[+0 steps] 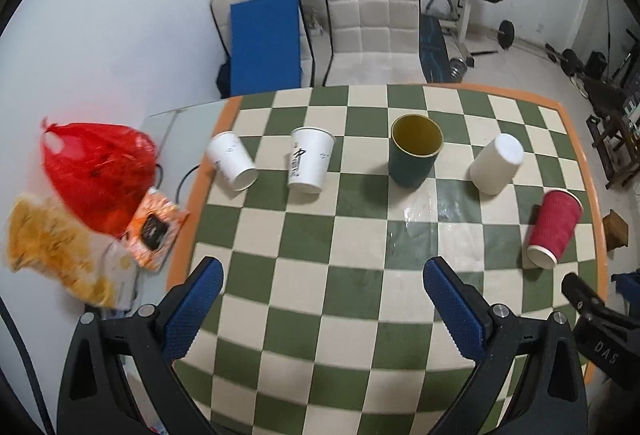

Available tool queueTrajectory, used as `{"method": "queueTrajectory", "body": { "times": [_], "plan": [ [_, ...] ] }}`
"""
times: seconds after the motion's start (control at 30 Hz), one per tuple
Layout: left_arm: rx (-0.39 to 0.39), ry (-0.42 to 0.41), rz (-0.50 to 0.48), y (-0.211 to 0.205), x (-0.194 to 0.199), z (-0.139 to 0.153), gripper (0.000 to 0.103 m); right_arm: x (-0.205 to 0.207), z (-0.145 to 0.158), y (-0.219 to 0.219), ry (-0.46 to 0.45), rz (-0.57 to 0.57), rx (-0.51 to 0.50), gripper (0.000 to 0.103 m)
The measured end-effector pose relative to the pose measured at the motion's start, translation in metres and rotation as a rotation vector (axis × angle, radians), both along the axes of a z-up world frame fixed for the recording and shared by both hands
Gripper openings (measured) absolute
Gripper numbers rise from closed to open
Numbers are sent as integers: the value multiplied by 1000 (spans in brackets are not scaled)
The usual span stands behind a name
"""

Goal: Flip cup upside down
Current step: 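Move the left tool toward the upright dark teal mug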

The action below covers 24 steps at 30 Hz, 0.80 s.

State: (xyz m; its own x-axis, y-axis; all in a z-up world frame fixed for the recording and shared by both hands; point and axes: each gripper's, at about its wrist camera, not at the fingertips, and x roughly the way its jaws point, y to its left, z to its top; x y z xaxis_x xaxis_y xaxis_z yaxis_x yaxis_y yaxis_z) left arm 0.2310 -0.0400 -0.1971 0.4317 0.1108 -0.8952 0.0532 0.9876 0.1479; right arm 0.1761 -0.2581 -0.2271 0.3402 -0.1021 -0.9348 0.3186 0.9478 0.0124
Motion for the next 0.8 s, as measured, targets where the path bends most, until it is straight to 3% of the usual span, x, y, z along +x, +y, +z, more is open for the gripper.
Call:
{"method": "queueTrajectory", "body": {
  "times": [0.4,0.8],
  "plan": [
    [-39,37,-132,-28,96,-91,103,74,-93,-9,149,-71,-5,103],
    [-42,-32,-277,-65,129,-143,103,96,-133,-24,239,-76,-36,103]
  ]
}}
